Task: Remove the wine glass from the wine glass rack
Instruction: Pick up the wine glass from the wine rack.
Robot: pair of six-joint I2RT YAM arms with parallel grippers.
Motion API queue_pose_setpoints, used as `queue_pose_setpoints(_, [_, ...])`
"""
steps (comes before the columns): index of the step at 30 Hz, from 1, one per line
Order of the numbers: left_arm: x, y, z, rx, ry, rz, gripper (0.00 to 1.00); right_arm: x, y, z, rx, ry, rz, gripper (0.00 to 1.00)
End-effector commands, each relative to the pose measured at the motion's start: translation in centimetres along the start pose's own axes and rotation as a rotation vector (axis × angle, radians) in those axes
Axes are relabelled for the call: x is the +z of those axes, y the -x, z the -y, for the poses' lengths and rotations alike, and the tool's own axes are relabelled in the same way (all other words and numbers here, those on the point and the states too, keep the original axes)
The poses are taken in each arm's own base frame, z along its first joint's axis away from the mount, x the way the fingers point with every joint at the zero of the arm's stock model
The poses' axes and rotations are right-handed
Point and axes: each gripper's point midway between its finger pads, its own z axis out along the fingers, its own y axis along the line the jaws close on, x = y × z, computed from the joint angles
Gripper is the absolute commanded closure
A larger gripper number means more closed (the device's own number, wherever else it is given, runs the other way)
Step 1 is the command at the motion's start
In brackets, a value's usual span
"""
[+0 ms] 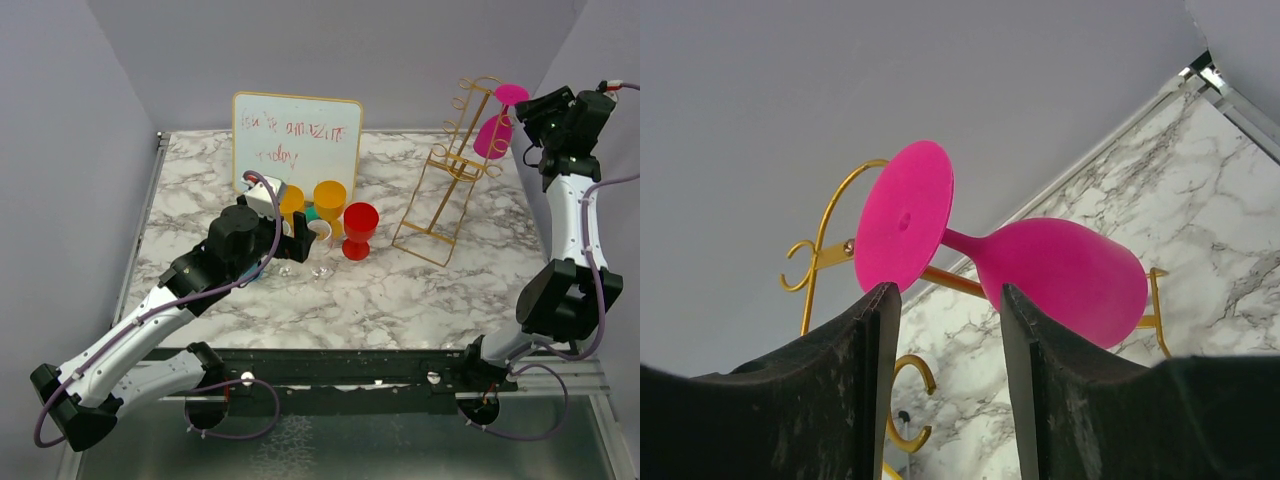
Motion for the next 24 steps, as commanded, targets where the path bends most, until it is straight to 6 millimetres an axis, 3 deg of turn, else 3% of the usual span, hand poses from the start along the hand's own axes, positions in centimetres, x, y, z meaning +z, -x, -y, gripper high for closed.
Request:
queue_pose_setpoints(1, [-0.3, 0.8, 0.6, 0.001, -0.037, 0.025, 0.01, 0.3, 1.4, -1.1, 0.010, 0.057, 0.029, 0.51])
queue_pose_setpoints(20, [0.2, 0.0, 1.1, -0.022, -0.056, -0.005, 0.01, 1.8, 1.2, -1.4, 0.086, 0.125, 0.000, 0.63])
queue_pose_setpoints(24, [0.0, 0.0, 1.9, -0.011, -0.104, -0.013, 0.01, 1.9, 1.3, -1.4, 0.068, 0.134, 0.007, 0.63])
